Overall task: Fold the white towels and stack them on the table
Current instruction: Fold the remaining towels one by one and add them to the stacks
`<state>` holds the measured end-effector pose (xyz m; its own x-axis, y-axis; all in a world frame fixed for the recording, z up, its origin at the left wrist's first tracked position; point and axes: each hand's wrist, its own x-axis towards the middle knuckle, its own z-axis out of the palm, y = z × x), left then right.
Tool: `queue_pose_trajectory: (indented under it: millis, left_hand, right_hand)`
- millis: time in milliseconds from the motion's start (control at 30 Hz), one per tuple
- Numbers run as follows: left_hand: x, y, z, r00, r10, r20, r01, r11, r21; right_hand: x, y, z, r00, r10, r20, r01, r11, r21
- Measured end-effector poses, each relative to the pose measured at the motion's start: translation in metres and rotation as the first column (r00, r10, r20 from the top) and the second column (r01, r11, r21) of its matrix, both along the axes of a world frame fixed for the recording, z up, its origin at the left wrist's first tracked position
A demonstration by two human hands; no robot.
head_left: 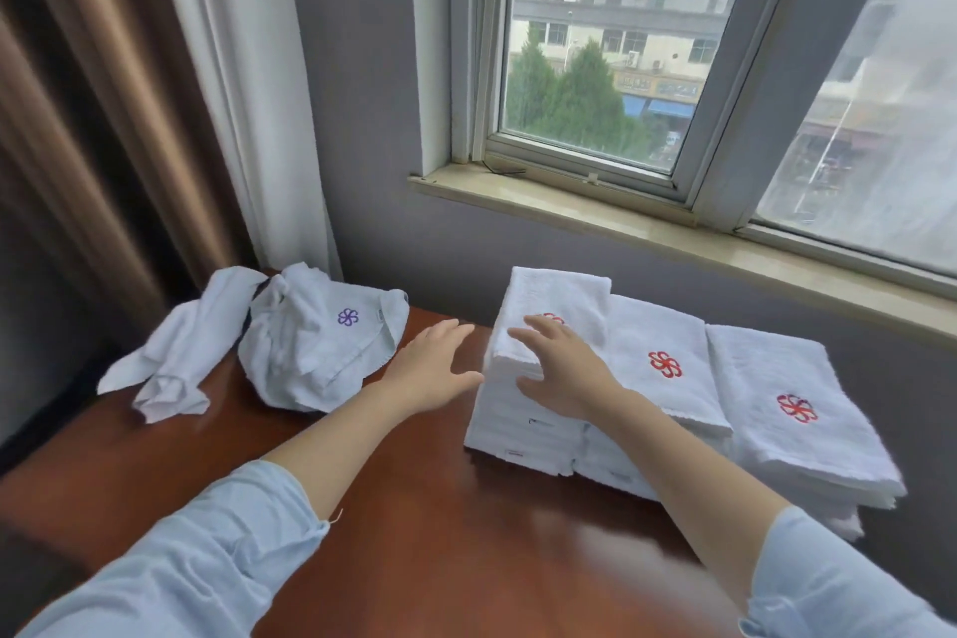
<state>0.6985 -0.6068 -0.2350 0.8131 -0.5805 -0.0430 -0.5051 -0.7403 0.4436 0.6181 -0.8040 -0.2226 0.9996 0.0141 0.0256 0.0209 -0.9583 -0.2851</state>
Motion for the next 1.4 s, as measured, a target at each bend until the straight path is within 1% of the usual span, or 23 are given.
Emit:
queue_pose_trajectory:
  millis: [200,300,433,533,733,833,933,1033,1133,1233,1300,1400]
  left_hand:
    - [-0.017,0.081,0.001,0.979,0.203,0.0,-0.203,0.978,0.052]
    - [-0.018,0.12,-0.001,0.958,0.286,-0.025,-0.284,0.956,0.069]
    - [0.001,0.162,-0.008,0.938,0.344,-0.045,-0.338,0.936,0.094]
    - [0.028,0.183,-0.016,0.938,0.341,-0.057,-0.333,0.935,0.123]
    - [0.103,0.223,-0.034,0.958,0.27,-0.094,-0.253,0.955,0.157]
    - [0.141,0.234,-0.046,0.975,0.203,-0.095,-0.184,0.966,0.181]
    - [0.172,0.236,-0.063,0.988,0.109,-0.107,-0.086,0.976,0.2]
    - [0.198,0.233,-0.082,0.993,-0.024,-0.118,0.049,0.974,0.219]
    - [0.228,0.227,-0.108,0.978,-0.178,-0.104,0.2,0.944,0.261]
    - [0.251,0.223,-0.132,0.966,-0.249,-0.071,0.259,0.916,0.306]
    - [0.264,0.224,-0.145,0.966,-0.248,-0.071,0.258,0.928,0.27]
    - [0.278,0.224,-0.159,0.977,-0.182,-0.113,0.195,0.974,0.119]
  right_hand:
    - [0.022,0.062,-0.004,0.984,0.179,-0.007,-0.178,0.983,0.046]
    - [0.038,0.097,-0.007,0.971,0.238,-0.019,-0.237,0.971,0.036]
    - [0.064,0.132,-0.016,0.966,0.253,-0.049,-0.252,0.967,0.035]
    - [0.091,0.15,-0.028,0.971,0.223,-0.08,-0.22,0.974,0.043]
    - [0.158,0.189,-0.051,0.98,0.143,-0.14,-0.138,0.989,0.045]
    - [0.187,0.202,-0.068,0.977,0.092,-0.192,-0.083,0.995,0.052]
    - [0.208,0.208,-0.09,0.964,0.048,-0.263,-0.033,0.998,0.06]
    - [0.228,0.21,-0.106,0.953,0.046,-0.299,-0.034,0.998,0.046]
    - [0.252,0.213,-0.122,0.945,0.056,-0.322,-0.043,0.998,0.047]
    - [0.27,0.212,-0.138,0.927,0.086,-0.366,-0.08,0.996,0.032]
    - [0.281,0.212,-0.149,0.91,0.111,-0.398,-0.109,0.994,0.028]
    - [0.294,0.211,-0.165,0.891,0.154,-0.427,-0.15,0.988,0.044]
